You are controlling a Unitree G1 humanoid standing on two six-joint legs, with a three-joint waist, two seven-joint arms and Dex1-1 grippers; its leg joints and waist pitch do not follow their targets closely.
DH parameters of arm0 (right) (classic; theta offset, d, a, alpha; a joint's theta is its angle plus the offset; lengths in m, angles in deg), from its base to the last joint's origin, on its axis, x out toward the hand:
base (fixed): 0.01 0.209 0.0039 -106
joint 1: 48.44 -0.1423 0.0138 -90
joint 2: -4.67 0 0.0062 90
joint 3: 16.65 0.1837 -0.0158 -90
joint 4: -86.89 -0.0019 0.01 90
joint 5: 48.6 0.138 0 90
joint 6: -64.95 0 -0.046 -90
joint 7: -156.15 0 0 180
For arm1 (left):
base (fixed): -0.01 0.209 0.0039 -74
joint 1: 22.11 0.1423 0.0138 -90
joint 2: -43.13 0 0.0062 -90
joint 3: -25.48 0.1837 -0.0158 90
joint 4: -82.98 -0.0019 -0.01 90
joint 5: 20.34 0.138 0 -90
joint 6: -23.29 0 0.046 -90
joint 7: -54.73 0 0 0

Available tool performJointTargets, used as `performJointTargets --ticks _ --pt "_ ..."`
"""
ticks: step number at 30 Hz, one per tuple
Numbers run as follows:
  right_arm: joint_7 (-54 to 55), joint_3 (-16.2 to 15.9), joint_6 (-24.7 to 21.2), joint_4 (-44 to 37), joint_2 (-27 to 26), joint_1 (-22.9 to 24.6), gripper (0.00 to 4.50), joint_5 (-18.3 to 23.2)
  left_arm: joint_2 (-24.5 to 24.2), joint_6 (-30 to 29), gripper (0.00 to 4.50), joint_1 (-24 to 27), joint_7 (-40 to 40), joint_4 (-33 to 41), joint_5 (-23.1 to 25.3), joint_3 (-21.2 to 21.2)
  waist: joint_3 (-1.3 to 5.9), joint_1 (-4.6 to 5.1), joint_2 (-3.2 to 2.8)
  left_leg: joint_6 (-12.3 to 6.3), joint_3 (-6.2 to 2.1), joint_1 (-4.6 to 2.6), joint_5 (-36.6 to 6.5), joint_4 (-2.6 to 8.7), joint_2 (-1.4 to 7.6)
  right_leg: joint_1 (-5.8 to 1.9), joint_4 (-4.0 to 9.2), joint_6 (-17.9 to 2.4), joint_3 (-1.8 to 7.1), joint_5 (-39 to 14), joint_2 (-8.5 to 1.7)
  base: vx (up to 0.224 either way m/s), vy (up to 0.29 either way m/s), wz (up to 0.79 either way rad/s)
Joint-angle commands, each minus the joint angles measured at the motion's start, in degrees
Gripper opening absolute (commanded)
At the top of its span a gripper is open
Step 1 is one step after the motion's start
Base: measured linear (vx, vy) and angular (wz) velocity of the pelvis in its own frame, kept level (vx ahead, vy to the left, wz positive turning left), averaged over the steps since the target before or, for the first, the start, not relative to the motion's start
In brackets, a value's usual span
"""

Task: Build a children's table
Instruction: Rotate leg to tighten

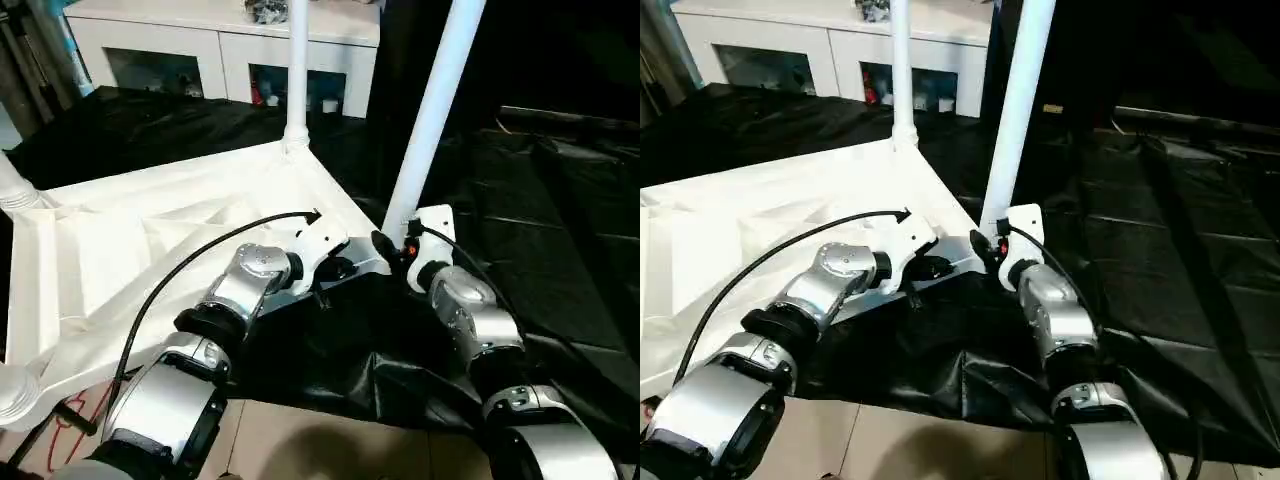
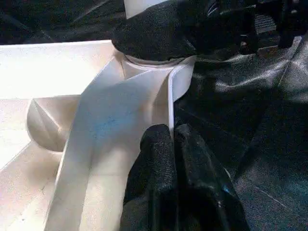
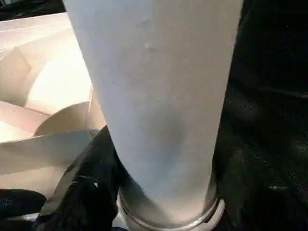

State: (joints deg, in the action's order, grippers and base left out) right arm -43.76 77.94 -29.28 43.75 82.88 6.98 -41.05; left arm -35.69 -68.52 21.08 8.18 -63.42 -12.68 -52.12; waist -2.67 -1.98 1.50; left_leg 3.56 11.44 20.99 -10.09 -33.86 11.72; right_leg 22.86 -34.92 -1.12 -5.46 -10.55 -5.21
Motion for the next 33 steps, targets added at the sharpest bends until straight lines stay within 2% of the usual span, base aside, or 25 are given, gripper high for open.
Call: performJointTargets --ticks 1,4,5,7,8,10,11,13,17,18,19,22,23,24,28,33 --pt "-4.2 -3.6 -1.8 2.9 -0.6 1.1 3.21 -1.5 1.3 3.1 0.0 -1.0 -2.7 1.4 -0.5 1.6 3.29 -0.2 -0.21 -1.67 -1.2 -0.56 -16.0 4.25 1.8 -2.53 5.25 -11.4 3.16 -15.3 -3.74 0.0 0.0 0.0" --pt "-8.6 -5.6 -1.4 1.5 2.0 1.5 3.35 -2.7 0.3 3.4 0.0 -0.6 -4.9 1.6 -0.5 2.0 3.38 -0.33 -0.2 -2.27 -1.17 -0.46 -14.8 4.17 1.86 -2.66 4.96 -11.9 3.16 -13.1 -3.66 0.0 0.0 0.0" --pt "-16.0 -6.7 -1.5 -0.1 5.1 2.1 3.35 -2.4 -1.0 3.6 0.0 0.0 -8.0 2.1 -0.7 2.4 3.46 -0.42 -0.08 -2.78 -1.09 -0.43 -14.3 4.04 1.83 -2.91 4.88 -12.1 3.16 -11.9 -3.65 0.0 0.0 0.0" --pt "-18.4 -6.9 -1.6 -0.6 6.0 2.2 3.35 -2.1 -1.4 3.7 0.0 0.2 -9.0 2.3 -0.8 2.5 3.47 -0.48 -0.05 -3.7 -1.01 -0.32 -13.7 3.94 1.88 -2.97 4.64 -12.9 3.21 -10.1 -3.68 0.0 0.0 0.0" --pt "-24.2 -8.0 -1.9 -2.5 8.1 3.1 3.35 -1.3 -2.4 4.2 0.0 0.7 -11.5 2.8 -1.0 2.7 3.42 -0.51 -0.17 -4.11 -1.02 -0.34 -13.4 3.95 1.89 -2.97 4.69 -13.3 3.19 -9.9 -3.72 0.0 0.0 0.0" --pt "-28.7 -8.9 -2.4 -3.9 10.0 3.9 3.35 -0.9 -3.2 4.8 0.0 0.9 -13.6 3.1 -1.3 2.8 3.35 -0.7 0.02 -4.68 -0.99 -0.25 -13.3 3.92 1.92 -3.16 4.73 -13.3 3.15 -10.0 -3.69 0.0 0.0 0.0" --pt "-33.1 -10.0 -2.9 -5.4 11.9 4.6 3.35 -0.6 -4.0 4.8 0.0 1.1 -15.2 3.3 -1.5 3.0 3.36 -0.77 0.16 -4.71 -0.91 -0.36 -13.4 3.89 2.0 -3.08 4.74 -13.5 3.11 -10.3 -3.62 0.0 0.0 0.0" --pt "-35.7 -10.6 -3.4 -6.3 13.0 5.1 3.35 -0.2 -4.6 5.2 0.0 1.2 -16.4 3.5 -1.7 3.0 3.2 -1.01 -0.02 -4.41 -0.91 -0.47 -14.3 4.01 2.14 -2.92 4.86 -13.2 3.01 -12.6 -3.56 0.0 0.0 0.0" --pt "-41.0 -11.5 -4.6 -8.6 15.0 5.9 3.35 1.1 -6.1 5.8 0.0 1.6 -19.8 4.2 -2.3 3.1 3.24 -1.72 0.07 -3.5 -0.9 -0.6 -14.9 4.06 2.3 -2.77 4.94 -12.6 3.1 -14.6 -3.74 0.0 0.0 0.0" --pt "-43.6 -11.7 -5.6 -9.6 15.6 6.1 3.19 1.8 -6.9 5.8 0.0 2.0 -21.7 4.8 -2.7 3.2 3.18 -1.75 0.07 -3.46 -0.92 -0.55 -14.8 4.09 2.28 -2.77 4.96 -12.6 3.09 -14.6 -3.72 0.0 0.0 0.0" --pt "-44.7 -11.7 -6.1 -10.1 15.8 6.2 3.1 2.2 -7.3 5.9 0.0 2.2 -22.6 5.0 -2.8 3.3 3.24 -1.73 0.31 -3.54 -0.91 -0.43 -14.6 4.07 2.26 -2.86 4.88 -12.6 3.06 -14.5 -3.7 0.0 0.0 0.0" --pt "-45.9 -11.8 -6.6 -10.6 16.0 6.3 2.96 2.3 -7.7 5.9 0.0 2.5 -23.7 5.3 -2.9 3.4 3.32 -1.84 0.1 -3.43 -0.91 -0.48 -13.6 4.03 2.34 -2.74 4.65 -12.9 3.07 -13.2 -3.7 0.0 0.0 0.0" --pt "-46.2 -11.9 -6.8 -10.8 16.1 6.4 2.72 2.3 -8.0 5.9 0.0 2.6 -24.2 5.4 -2.9 3.4 3.35 -1.86 0.13 -3.36 -0.92 -0.44 -13.4 4.02 2.33 -2.76 4.56 -13.1 3.08 -12.6 -3.74 0.0 0.0 0.0" --pt "-46.2 -11.9 -6.9 -10.9 16.1 6.4 2.67 2.3 -8.1 5.9 0.0 2.6 -24.3 5.4 -2.8 3.3 3.3 -1.83 0.15 -3.36 -0.89 -0.4 -13.3 4.02 2.26 -2.76 4.62 -13.1 3.07 -12.7 -3.72 0.0 0.0 0.0" --pt "-46.2 -11.9 -7.3 -11.3 16.0 6.6 2.58 2.1 -8.3 5.9 0.0 2.7 -24.8 5.5 -2.9 3.2 3.3 -1.85 0.23 -3.14 -0.89 -0.46 -13.4 3.99 2.22 -2.74 4.76 -12.7 3.06 -14.0 -3.81 0.0 0.0 0.0" --pt "-46.2 -12.1 -7.3 -12.5 15.7 7.0 2.56 2.1 -8.6 5.6 0.0 3.0 -25.3 6.1 -3.1 3.2 3.33 -1.81 0.23 -3.19 -0.9 -0.39 -12.9 4.01 2.23 -2.75 4.64 -12.7 3.07 -13.2 -3.74 0.0 0.0 0.0"
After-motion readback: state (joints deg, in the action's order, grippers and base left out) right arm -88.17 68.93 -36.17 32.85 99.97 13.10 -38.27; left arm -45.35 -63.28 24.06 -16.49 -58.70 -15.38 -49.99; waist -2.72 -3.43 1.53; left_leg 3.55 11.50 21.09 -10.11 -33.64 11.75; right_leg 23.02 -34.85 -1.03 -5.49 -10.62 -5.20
